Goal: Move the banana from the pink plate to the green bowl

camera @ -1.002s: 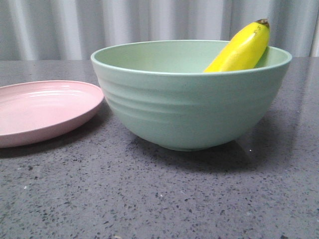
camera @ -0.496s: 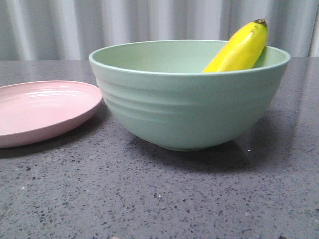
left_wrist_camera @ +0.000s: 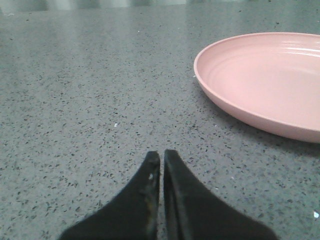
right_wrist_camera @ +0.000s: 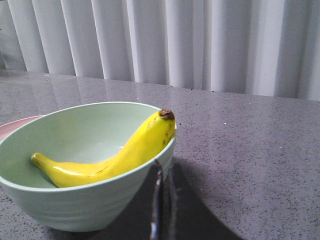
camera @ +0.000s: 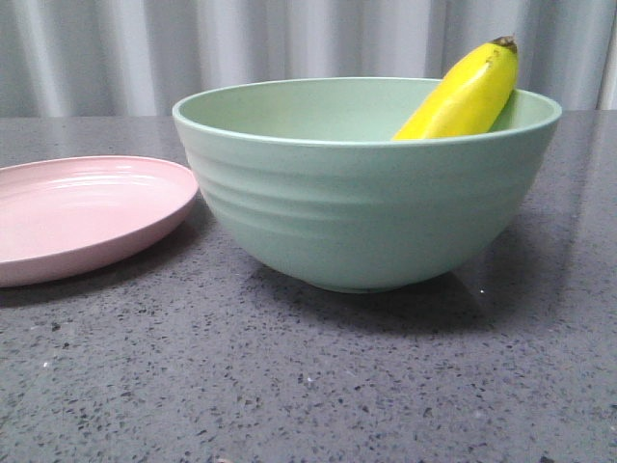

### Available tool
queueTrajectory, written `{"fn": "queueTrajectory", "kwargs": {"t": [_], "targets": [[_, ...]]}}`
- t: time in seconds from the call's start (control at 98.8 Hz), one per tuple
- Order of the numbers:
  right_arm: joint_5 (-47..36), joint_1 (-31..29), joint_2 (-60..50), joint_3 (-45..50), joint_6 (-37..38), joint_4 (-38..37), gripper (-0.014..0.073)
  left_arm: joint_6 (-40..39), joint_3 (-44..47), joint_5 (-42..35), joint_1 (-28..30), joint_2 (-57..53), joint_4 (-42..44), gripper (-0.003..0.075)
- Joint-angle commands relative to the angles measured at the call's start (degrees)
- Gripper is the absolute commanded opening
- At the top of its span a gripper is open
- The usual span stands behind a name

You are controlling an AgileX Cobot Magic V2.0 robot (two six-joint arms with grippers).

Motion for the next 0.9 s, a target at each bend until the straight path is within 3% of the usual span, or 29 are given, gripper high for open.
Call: {"fn": "queueTrajectory", "kwargs": {"t": [0.0, 0.334, 0.344, 0.547, 0.668, 0.891], "targets": [[-4.1, -0.1, 0.4, -1.7, -0.6, -0.6, -0.0065, -0.5, 0.6, -3.5, 0.1, -1.7, 0.1, -0.002], [-4.2, -0.2, 0.4, -1.4, -0.6, -1.3, -0.0065, -0.5, 0.6, -3.5, 0.1, -1.7, 0.1, -0.002], [-19.6, -20.1, -0.9, 12.4, 21.6, -25.5, -0.0065, -0.5, 0.6, -3.5, 0.1, -1.7, 0.1, -0.002], [-11.2, -25.1, -6.1, 12.4, 21.6, -26.8, -0.0065, -0.5, 0.6, -3.5, 0.1, -1.7, 0.1, -0.002], [-1.8, -27.9, -10.5, 12.4, 22.2, -26.9, -0.0065, -0.5, 0.6, -3.5, 0.1, -1.7, 0.1, -0.002], [7.9, -28.4, -13.7, 12.4, 22.5, -26.9, -0.0065, -0.5, 0.6, -3.5, 0.1, -1.7, 0.1, -0.002]]}}
